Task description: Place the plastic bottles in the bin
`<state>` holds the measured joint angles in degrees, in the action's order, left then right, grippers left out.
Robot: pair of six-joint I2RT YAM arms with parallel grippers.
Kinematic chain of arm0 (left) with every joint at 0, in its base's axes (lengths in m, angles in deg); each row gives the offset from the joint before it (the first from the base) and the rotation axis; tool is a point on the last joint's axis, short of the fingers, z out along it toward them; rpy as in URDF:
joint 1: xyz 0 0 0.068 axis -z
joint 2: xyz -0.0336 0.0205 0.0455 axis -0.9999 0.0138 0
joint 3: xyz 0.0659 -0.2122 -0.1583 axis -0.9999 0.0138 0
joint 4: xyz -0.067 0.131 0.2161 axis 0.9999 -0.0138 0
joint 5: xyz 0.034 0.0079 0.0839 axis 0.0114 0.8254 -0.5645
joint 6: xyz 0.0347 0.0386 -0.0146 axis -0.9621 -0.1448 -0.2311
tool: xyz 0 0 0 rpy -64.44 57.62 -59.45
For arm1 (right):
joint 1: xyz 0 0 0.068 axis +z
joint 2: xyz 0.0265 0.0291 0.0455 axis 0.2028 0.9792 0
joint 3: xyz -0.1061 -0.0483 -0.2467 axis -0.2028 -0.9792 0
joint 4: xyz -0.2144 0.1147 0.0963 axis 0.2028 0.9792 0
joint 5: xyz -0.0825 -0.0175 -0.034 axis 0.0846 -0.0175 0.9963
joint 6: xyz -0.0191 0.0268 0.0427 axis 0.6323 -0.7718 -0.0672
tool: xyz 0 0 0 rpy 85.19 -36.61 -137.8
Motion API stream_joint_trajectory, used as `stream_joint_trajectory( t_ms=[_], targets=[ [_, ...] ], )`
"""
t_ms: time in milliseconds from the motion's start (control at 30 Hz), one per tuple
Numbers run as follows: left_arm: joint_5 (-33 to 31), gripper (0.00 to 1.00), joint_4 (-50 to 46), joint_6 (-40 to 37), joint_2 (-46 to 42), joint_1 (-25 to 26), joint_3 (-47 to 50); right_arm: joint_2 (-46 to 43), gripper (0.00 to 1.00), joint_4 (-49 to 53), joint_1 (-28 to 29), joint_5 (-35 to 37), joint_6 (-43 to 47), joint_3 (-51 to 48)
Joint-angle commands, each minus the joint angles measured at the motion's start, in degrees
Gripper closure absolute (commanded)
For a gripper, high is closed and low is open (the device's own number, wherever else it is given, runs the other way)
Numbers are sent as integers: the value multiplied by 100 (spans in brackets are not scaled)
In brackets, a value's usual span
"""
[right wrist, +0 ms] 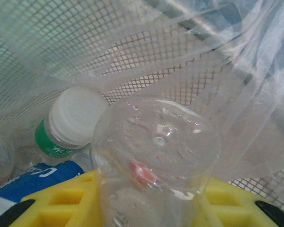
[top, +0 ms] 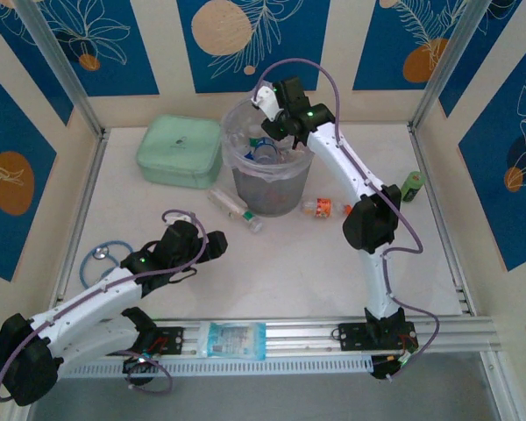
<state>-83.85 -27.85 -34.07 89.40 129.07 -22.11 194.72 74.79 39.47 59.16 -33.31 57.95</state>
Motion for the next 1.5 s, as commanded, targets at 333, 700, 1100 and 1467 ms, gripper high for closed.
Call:
stream_joint_trajectory(
  t_ms=[333,700,1100,1467],
  targets=[
    [87,3,-11,-236,131,-74,-259,-830,25,455,-35,-1157,-973,140],
    [128,3,37,-228,238,-74,-286,-2870,1,-438,-448,-1154,-2184,-1826],
    [-629,1,125,696,906,-118,-773,-5819,4,-2348,-2798,-3110,-5289,-6729],
    [-1023,0,86,1877,2760,-472,-2192,-6497,4,-2248,-3501,-3886,-5555,-8310]
  ],
)
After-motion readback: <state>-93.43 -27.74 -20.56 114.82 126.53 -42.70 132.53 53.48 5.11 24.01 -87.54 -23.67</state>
